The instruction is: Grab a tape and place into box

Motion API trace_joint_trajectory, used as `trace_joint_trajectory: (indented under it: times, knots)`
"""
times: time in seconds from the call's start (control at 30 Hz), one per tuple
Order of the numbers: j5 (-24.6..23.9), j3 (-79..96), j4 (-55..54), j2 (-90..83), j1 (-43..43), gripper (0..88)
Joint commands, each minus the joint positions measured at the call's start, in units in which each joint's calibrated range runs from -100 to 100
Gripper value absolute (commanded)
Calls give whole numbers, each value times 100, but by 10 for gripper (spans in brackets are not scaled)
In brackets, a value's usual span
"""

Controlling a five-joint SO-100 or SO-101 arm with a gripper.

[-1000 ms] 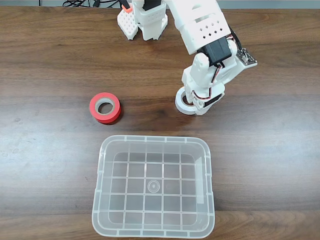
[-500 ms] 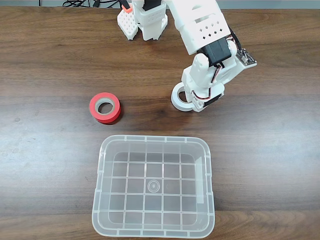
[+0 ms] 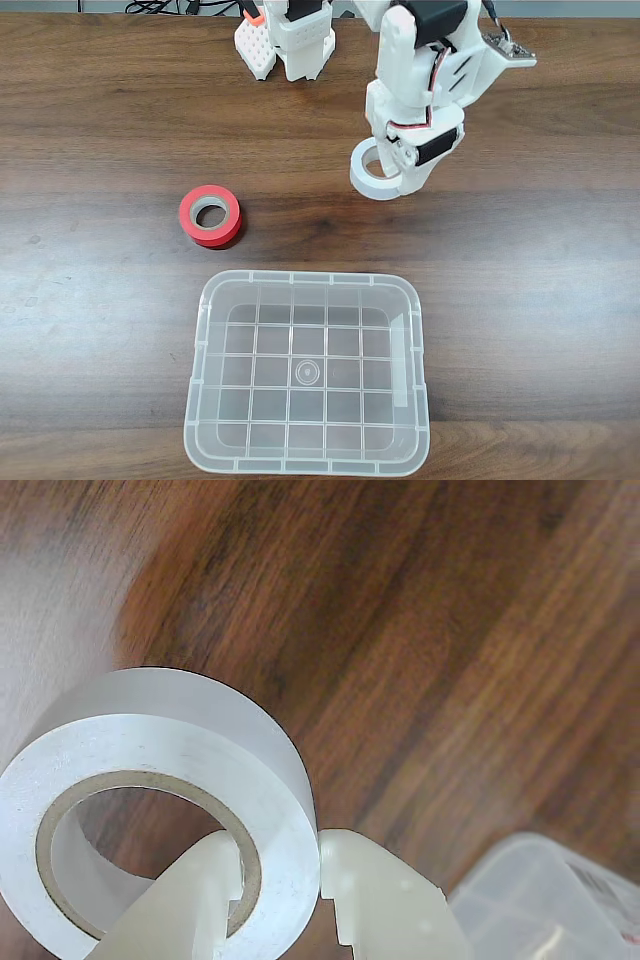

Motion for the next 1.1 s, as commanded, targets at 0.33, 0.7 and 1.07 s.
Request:
trace_joint_trajectory:
  times: [0.33, 0.7, 1.07]
  knots:
    - [283, -2792, 975, -1198, 978, 49]
    - [383, -5692, 787, 894, 1943, 52]
    - [389, -7059, -129, 3082, 2089, 52]
